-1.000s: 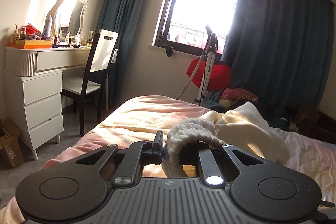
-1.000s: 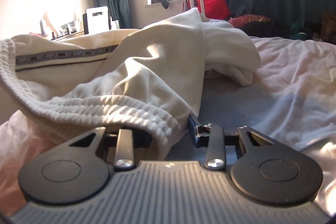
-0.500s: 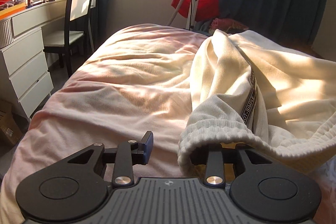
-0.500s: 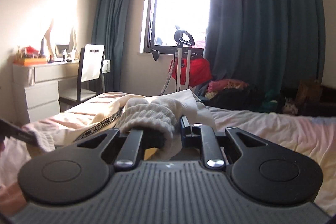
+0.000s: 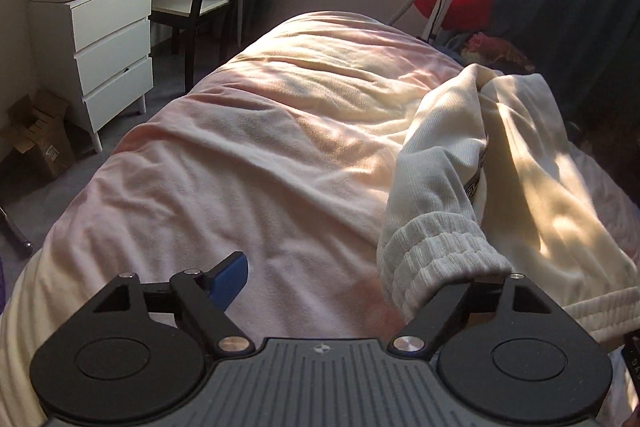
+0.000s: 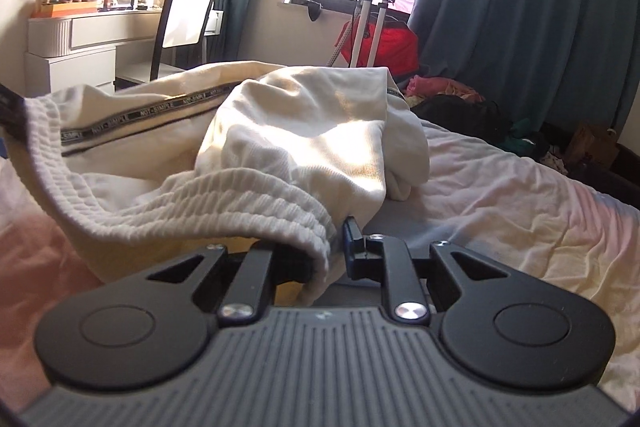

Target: Fold clothes

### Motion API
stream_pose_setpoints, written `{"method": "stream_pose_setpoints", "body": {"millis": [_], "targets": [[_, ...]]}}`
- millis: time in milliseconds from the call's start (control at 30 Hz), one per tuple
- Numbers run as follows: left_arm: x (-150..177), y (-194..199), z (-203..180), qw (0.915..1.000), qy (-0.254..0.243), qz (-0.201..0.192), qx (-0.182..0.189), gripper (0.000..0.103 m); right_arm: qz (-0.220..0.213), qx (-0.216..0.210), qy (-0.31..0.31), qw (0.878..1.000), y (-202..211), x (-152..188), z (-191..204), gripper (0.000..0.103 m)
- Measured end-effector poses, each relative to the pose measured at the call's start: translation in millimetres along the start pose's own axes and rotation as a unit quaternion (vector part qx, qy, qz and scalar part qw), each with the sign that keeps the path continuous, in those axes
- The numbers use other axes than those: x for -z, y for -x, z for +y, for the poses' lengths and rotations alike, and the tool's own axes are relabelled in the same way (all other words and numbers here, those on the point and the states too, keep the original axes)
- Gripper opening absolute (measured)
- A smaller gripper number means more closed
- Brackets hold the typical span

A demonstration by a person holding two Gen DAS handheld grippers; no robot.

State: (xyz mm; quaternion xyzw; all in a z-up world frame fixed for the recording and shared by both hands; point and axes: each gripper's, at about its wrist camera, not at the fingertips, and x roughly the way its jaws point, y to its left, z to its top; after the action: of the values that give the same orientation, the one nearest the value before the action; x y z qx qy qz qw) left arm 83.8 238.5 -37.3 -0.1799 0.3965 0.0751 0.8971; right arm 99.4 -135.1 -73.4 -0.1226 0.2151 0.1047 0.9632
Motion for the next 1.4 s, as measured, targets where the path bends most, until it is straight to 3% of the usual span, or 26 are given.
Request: {"method": "stream_pose_setpoints", "body": {"millis": [133,367,433,533,633,700,800,1067,1167,1233,1367,1400], "targets": [[5.7,20.6,5.7,0.9993,0.029,-0.025,-0.002,0.085,0.019,-0.005,-0.008,1.0,-7.5,3.8,-1.2,0.019],[5.7,39.5,-3.4,0.9953,0.046,-0.068,0.051,0.088,0.037,-0.012,-0.021,0.999,-12.3,6.3,-2.6,0.02],[9.6,48.0,-7.5,0.9925,0.057,-0.091,0.06,0.095,0.039,-0.019,-0.034,0.998,-11.7,6.4,-7.0,0.02],[15.9,54.8,-8.2,0.9861,0.086,-0.103,0.098,0.097,0.043,-0.024,-0.046,0.998,-13.0,5.9,-10.1,0.02],[17.7,47.2,-12.0,0.982,0.099,-0.074,0.143,0.097,0.046,-0.026,-0.051,0.997,-14.2,5.7,-11.2,0.02],[19.7,35.9,-22.9,0.9861,0.078,-0.04,0.141,0.098,0.047,-0.027,-0.054,0.997,-14.5,6.0,-11.5,0.02],[23.7,28.1,-35.2,0.9896,0.048,-0.023,0.133,0.098,0.05,-0.027,-0.058,0.997,-15.9,6.7,-12.6,0.02],[36.2,-8.2,-46.9,0.9785,0.073,0.066,0.181,0.097,0.055,-0.028,-0.064,0.996,-17.3,9.0,-14.1,0.02],[32.4,-21.7,-45.7,0.9771,0.093,0.062,0.181,0.095,0.054,-0.028,-0.062,0.996,-17.0,9.0,-13.6,0.02],[25.1,-30.1,-46.2,0.9775,0.094,0.062,0.179,0.077,0.052,-0.028,-0.06,0.996,-16.6,9.0,-13.4,0.02],[9.2,-45.5,-48.5,0.9811,0.06,0.069,0.17,0.07,0.04,-0.028,-0.047,0.998,-12.9,7.9,-10.7,0.02],[7.6,-48.5,-48.8,0.983,0.05,0.068,0.163,0.06,0.036,-0.028,-0.04,0.998,-11.4,7.6,-8.6,0.02]]}}
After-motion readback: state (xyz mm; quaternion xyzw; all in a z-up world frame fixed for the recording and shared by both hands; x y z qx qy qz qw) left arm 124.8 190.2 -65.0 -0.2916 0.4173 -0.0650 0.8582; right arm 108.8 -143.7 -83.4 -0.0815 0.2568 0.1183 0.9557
